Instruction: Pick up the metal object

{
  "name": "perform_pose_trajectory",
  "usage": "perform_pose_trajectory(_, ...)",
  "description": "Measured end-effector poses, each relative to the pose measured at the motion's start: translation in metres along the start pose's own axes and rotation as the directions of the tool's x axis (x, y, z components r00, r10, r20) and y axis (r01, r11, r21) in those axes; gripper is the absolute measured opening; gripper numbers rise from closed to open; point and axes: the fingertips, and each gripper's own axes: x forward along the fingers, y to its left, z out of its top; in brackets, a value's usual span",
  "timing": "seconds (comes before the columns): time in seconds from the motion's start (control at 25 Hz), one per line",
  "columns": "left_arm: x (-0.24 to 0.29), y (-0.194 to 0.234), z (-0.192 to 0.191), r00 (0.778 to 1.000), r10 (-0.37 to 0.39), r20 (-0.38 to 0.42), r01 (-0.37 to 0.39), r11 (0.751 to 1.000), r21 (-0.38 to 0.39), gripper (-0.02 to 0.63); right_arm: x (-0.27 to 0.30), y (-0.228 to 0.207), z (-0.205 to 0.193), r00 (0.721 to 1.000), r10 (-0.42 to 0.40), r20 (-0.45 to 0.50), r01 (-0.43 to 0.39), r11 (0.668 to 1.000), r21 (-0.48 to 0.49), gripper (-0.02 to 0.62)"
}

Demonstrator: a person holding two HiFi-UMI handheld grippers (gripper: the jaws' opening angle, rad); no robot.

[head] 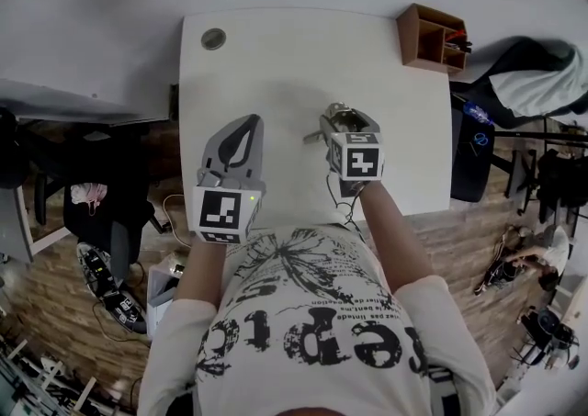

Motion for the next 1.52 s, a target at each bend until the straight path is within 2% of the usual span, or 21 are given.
perform_pose_trajectory(0.2, -0.013, -0.011, 0.023, 0.999, 0.028, 0.021, -0.029, 1.000, 0.005, 0.011, -0.044, 0.000, 0.042, 0.988, 0.031, 0.150, -0.031, 1.000, -0.001, 0.282)
perform_pose_trajectory(0.44, -0.027, -0.020, 0.054, 0.994, 0.081, 0.069, -0.084, 0.996, 0.034, 0.011, -0.106, -0.004, 0.087, 0.937, 0.055, 0.344, -0.032, 0.997, -0.072, 0.282)
perform_pose_trajectory(0.68, -0.038, -0.037, 0.081, 0.987, 0.103, 0.124, -0.112, 0.991, 0.071, 0.011, -0.168, -0.004, 0.112, 0.854, 0.098, 0.511, -0.041, 0.992, -0.122, 0.282)
perform_pose_trajectory(0.92, -0.049, -0.051, 0.099, 0.978, 0.117, 0.171, -0.134, 0.987, 0.091, 0.011, -0.223, 0.003, 0.127, 0.731, 0.142, 0.668, -0.048, 0.986, -0.158, 0.281)
perform_pose_trajectory(1.04, -0.054, -0.058, 0.103, 0.977, 0.120, 0.179, -0.140, 0.985, 0.104, 0.011, -0.239, 0.005, 0.126, 0.690, 0.153, 0.708, -0.026, 0.982, -0.186, 0.281)
perform_pose_trajectory(1.2, -0.056, -0.066, 0.107, 0.975, 0.119, 0.185, -0.142, 0.983, 0.115, 0.011, -0.245, -0.001, 0.120, 0.676, 0.146, 0.723, -0.002, 0.981, -0.196, 0.281)
perform_pose_trajectory(1.52, -0.060, -0.071, 0.110, 0.974, 0.122, 0.191, -0.150, 0.979, 0.138, 0.011, -0.242, -0.005, 0.110, 0.686, 0.148, 0.712, -0.021, 0.983, -0.184, 0.281)
